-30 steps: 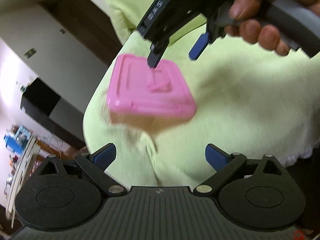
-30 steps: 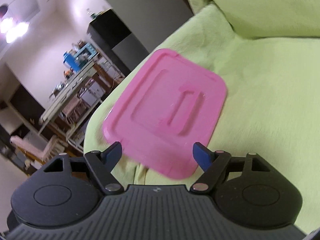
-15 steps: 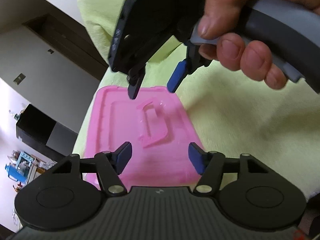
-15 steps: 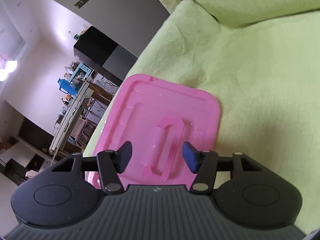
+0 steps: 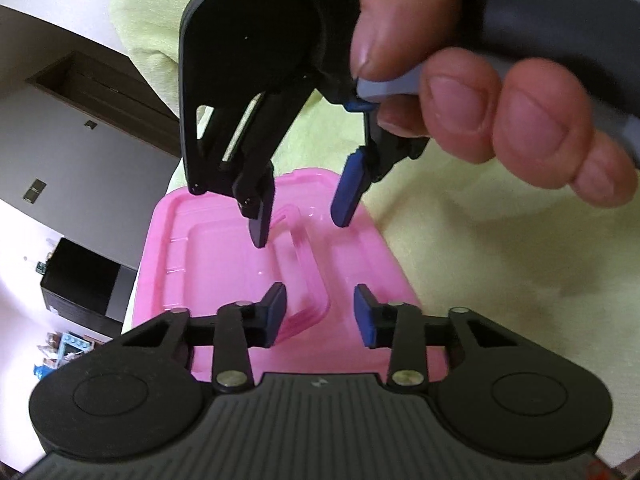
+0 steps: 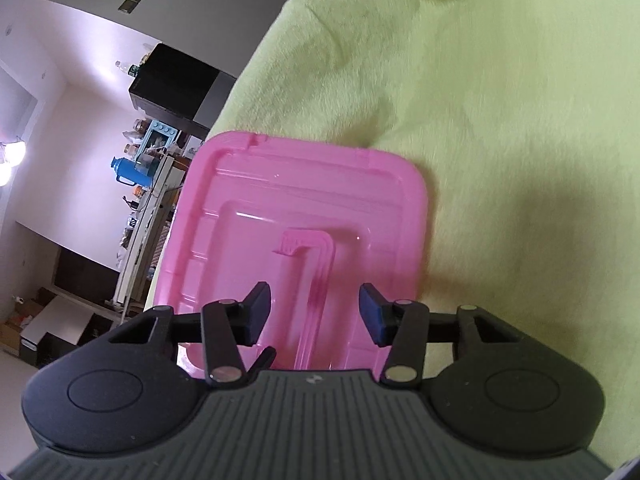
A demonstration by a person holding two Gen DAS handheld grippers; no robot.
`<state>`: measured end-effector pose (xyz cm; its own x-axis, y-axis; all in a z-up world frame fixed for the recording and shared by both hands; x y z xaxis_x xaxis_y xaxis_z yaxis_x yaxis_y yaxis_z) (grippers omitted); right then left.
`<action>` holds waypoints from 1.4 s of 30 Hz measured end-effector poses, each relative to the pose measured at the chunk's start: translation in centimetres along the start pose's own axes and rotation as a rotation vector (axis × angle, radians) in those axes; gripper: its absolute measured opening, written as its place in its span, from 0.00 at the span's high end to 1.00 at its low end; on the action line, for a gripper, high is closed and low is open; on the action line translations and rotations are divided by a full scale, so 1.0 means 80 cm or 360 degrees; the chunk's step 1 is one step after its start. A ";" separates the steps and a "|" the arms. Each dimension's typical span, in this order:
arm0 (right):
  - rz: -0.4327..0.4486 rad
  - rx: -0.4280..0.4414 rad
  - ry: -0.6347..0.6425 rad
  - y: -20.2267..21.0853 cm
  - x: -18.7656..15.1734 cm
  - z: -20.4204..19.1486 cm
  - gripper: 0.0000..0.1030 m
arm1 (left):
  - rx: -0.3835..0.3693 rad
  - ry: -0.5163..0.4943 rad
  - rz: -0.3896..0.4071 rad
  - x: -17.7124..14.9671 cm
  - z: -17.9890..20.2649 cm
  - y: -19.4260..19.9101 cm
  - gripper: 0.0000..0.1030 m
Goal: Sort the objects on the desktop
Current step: 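Close the right gripper on the rim of the pink lid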
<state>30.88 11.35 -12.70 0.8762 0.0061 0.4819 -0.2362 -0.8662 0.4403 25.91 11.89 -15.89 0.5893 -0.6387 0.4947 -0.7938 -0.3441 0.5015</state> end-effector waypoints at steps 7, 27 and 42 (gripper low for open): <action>-0.0034 0.0080 -0.0085 -0.020 -0.004 0.005 0.68 | 0.0002 -0.0003 0.0002 -0.005 -0.001 -0.018 0.73; -0.0001 0.0176 -0.0075 0.007 0.000 -0.022 0.95 | 0.0014 0.0084 0.0058 -0.002 -0.016 -0.001 0.89; 0.0074 -0.0019 -0.0340 0.112 -0.045 -0.003 0.94 | -0.0314 0.0070 0.0248 0.016 0.019 0.071 0.91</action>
<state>25.51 3.67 -10.26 0.9331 -0.1411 0.3309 -0.2824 -0.8572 0.4307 21.94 8.04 -13.48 0.4714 -0.6415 0.6052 -0.8336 -0.1000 0.5433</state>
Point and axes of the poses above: each gripper's, at about its wrist camera, not at the fingertips, and y roughly against the way its jaws point, z to its right, x to its top, the point moved 9 cm from there along -y, roughly the way its jaws point, and after that the axes turned 10 degrees about y, right-handed, at the moved point
